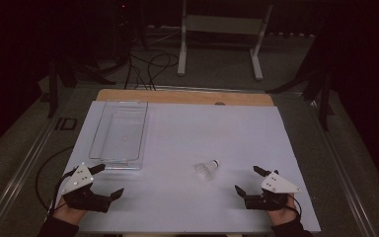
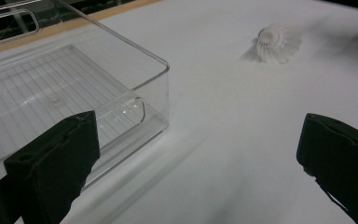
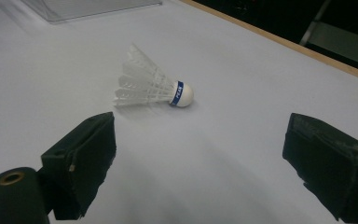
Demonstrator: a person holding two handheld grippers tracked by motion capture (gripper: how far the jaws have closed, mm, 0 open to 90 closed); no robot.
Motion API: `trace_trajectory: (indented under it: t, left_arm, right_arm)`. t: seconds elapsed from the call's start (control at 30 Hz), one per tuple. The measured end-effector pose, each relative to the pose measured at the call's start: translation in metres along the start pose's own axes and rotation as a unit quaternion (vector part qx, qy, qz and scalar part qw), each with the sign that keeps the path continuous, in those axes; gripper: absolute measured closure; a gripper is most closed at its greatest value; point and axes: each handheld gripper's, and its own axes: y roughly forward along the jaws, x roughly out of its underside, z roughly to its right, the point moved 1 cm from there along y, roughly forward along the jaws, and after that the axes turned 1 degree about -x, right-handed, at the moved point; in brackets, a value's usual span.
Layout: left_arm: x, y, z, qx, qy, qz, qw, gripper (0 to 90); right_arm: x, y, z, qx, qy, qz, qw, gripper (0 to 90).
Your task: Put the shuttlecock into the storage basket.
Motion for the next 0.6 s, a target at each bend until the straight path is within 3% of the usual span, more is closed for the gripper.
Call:
trace_trajectory:
  t: [0.43, 0.6]
  left_arm:
    - [-0.016, 0.002, 0.003, 0.013, 0.023, -0.048, 0.9985, 0.0]
    - [-0.021, 0.005, 0.006, 0.021, 0.017, -0.072, 0.997, 0.0]
  right_arm:
    - [0.0, 0.001, 0.0, 0.001, -0.002, -0.004, 1.0, 9.7]
    - [0.0, 0.001, 0.0, 0.001, -0.002, -0.006, 1.0, 9.7]
